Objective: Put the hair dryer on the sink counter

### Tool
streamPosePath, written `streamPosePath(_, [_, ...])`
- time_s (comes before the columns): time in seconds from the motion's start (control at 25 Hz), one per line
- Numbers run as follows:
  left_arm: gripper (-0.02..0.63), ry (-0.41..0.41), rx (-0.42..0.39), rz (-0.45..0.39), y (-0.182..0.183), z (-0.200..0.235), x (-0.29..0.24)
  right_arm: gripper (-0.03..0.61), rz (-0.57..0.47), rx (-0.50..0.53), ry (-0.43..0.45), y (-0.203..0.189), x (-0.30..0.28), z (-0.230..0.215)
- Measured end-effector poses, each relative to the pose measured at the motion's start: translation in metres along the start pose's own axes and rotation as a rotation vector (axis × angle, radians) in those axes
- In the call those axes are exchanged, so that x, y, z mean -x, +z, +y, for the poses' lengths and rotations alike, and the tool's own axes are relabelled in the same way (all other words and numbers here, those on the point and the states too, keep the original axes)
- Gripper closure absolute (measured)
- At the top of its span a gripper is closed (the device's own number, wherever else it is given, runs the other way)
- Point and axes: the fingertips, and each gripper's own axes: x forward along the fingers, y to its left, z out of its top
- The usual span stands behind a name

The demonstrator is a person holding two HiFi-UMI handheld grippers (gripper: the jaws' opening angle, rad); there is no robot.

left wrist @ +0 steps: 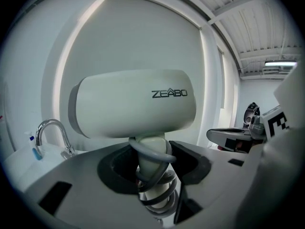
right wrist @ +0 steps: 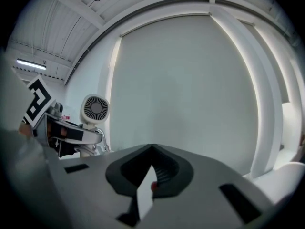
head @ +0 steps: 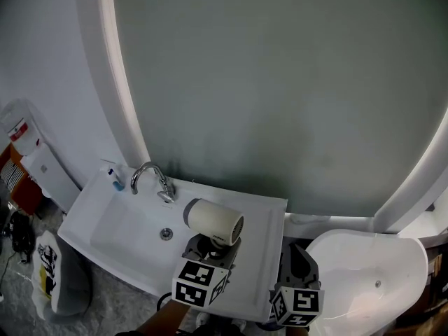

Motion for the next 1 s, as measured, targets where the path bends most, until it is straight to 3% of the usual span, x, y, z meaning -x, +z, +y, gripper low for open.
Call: streamPosePath(1.0, [0.419,-0.022,0.08,0.222,-0.091,-0.002,-0.083,0.557,0.21,-0.082,0.031,-0.103,-0.057,-0.027])
